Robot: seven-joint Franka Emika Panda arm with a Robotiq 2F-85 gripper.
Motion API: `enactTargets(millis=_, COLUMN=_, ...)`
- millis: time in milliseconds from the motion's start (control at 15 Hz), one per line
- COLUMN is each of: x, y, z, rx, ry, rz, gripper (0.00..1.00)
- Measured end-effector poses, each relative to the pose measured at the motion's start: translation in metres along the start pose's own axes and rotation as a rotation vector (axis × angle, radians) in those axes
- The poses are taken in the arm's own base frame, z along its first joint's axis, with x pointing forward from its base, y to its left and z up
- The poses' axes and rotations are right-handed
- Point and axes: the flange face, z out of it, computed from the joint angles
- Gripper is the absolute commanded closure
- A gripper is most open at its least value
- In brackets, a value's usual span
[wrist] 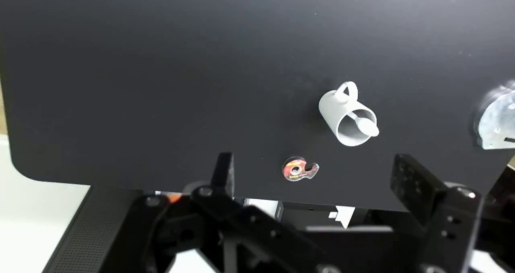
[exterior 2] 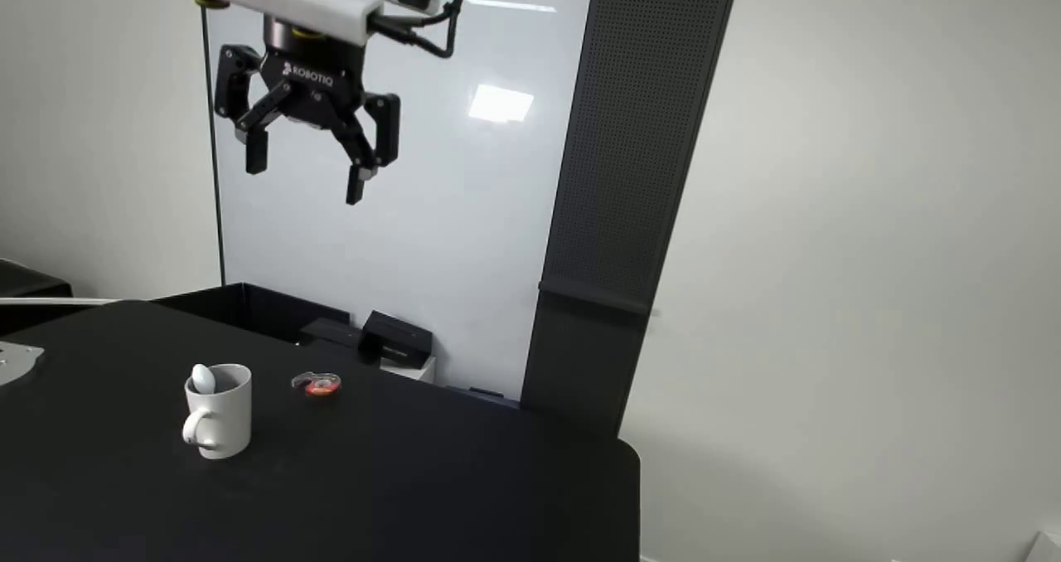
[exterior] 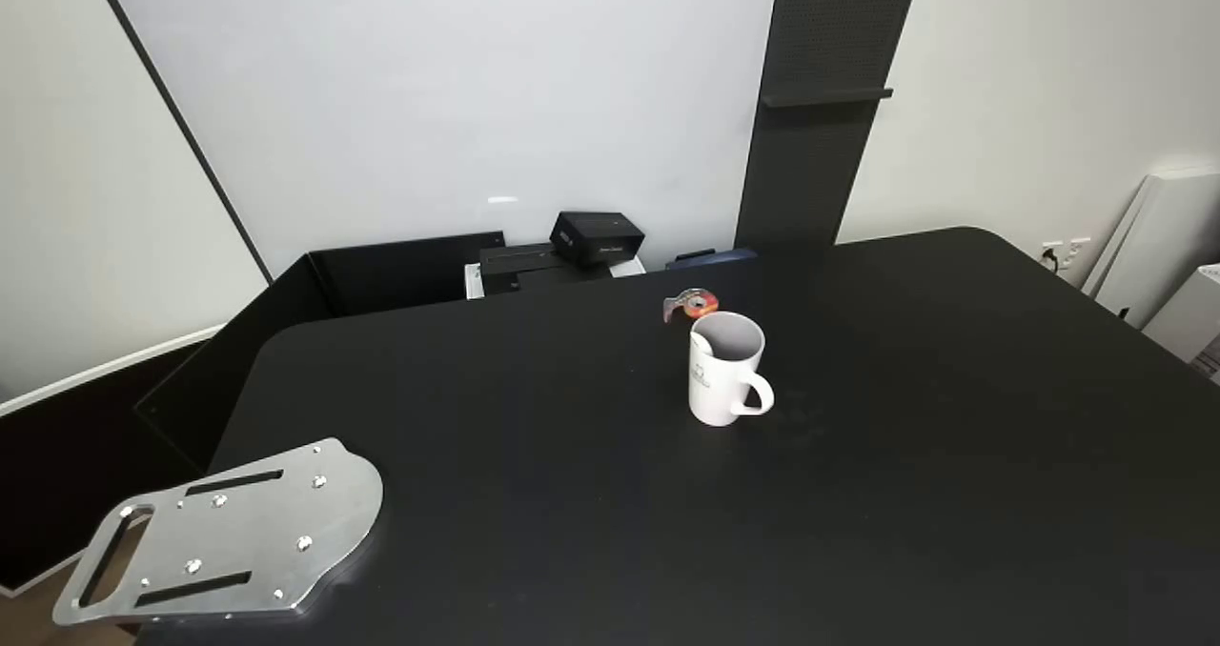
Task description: Remove the spoon from the cup and put it on the table
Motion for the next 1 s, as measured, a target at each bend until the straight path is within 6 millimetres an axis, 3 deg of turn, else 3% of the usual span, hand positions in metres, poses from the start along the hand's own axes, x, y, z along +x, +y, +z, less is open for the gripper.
enactTargets(millis=333, x=0.028, y=-0.051, z=0.060, rx=-0.036, ry=-0.036, rz=-0.135, gripper=0.00)
enactTargets(millis=733, x=0.045, y=-0.101, z=0.125, rx=-0.092, ry=-0.071, rz=-0.297, gripper=0.00)
enactTargets(millis=1000, x=0.055, y=-0.122, z=0.156, rx=-0.162, ry=-0.058, rz=-0.263, gripper=0.00)
